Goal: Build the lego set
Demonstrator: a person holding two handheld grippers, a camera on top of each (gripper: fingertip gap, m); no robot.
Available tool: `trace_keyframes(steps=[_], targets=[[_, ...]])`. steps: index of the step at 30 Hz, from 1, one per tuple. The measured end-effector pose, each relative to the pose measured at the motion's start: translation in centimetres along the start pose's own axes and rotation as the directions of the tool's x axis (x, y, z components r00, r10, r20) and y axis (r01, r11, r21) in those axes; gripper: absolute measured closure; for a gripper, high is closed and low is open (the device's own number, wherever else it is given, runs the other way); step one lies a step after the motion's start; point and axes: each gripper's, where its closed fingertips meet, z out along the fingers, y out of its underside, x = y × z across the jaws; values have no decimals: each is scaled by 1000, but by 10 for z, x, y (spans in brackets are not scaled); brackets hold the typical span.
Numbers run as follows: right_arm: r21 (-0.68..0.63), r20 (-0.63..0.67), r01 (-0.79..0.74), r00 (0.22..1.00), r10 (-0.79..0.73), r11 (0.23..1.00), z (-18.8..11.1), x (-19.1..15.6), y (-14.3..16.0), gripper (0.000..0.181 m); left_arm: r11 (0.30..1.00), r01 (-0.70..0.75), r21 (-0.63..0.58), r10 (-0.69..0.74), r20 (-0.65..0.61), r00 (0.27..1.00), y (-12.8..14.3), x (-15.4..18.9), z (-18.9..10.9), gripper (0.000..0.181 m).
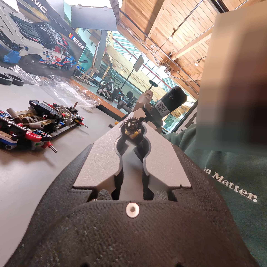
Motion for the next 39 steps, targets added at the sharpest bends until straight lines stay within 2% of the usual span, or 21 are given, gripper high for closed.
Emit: trace_keyframes(steps=[5,19,26,31,39], targets=[[7,4,-58,998,58,998,-2,3,-2,179,1000,-9,-4,9,16,1000,0,-2,-1,163],[-61,-20,-39,999,38,997,0,4,7,178,999,0,-43,4,82,997,5,-9,2,163],[-102,-48,3,999,-8,995,1,4,11,179,993,-8,-121,28,162,986,9,-13,3,163],[-101,-47,4,999,-9,995,-1,4,11,179,977,-51,-206,99,229,968,13,-15,2,163],[-97,-46,37,998,-41,995,0,1,10,179,957,-47,-285,118,237,964,21,-11,4,163]])
